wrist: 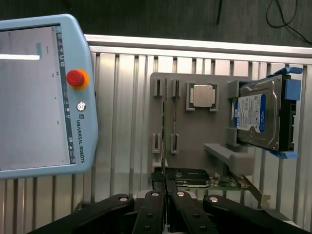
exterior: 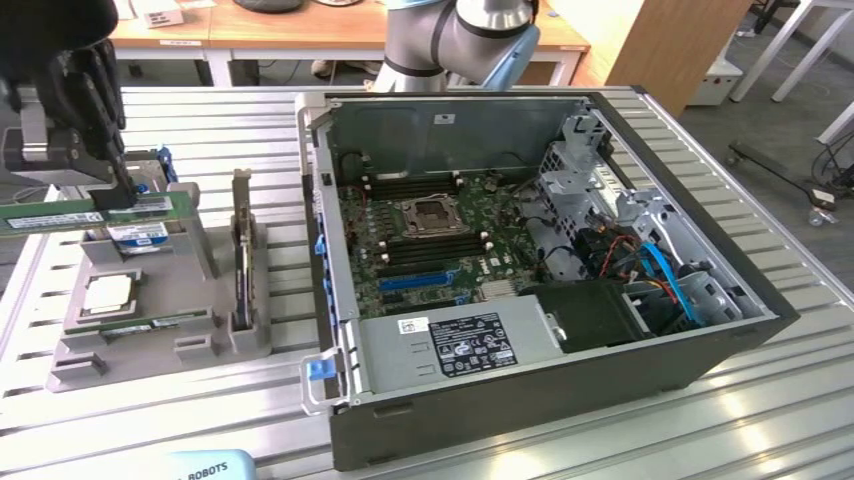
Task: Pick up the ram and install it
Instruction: 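Pick up the ram and move it above insertion slot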
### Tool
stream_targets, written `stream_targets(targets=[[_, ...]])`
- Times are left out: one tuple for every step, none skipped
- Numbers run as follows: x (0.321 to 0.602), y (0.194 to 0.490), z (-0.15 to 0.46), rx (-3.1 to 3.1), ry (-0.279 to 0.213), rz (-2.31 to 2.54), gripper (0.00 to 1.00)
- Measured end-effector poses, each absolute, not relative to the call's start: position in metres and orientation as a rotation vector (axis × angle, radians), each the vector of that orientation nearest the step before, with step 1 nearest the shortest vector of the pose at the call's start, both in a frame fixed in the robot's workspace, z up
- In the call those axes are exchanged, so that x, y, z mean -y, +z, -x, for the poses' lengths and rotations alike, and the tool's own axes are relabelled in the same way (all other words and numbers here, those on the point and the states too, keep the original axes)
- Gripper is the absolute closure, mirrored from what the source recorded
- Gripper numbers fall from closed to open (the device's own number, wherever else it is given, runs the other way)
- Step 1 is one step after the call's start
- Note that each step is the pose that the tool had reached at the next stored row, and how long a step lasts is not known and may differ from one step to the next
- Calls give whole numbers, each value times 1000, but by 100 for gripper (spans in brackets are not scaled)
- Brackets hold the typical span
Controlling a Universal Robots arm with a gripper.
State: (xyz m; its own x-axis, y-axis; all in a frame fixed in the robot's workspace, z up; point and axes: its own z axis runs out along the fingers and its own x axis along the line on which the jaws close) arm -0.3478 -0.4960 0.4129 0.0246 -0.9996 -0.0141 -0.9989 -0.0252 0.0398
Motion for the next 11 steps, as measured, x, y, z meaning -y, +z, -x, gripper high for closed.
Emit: stream_targets(targets=[[496, 413, 346, 2180, -59, -2235, 88], [496, 413, 343, 2180, -59, -2235, 88], [496, 413, 340, 2180, -59, -2235, 88], [496, 413, 337, 2180, -59, -2235, 88], [496, 413, 335, 2180, -59, -2235, 88], [496, 413, 332, 2180, -59, -2235, 88], [496, 413, 329, 2180, -59, -2235, 88], [496, 413, 327, 2180, -59, -2235, 88], [496, 413, 324, 2180, -59, -2235, 88], [496, 413, 321, 2180, -59, -2235, 88], [496, 413, 318, 2180, -59, -2235, 88]])
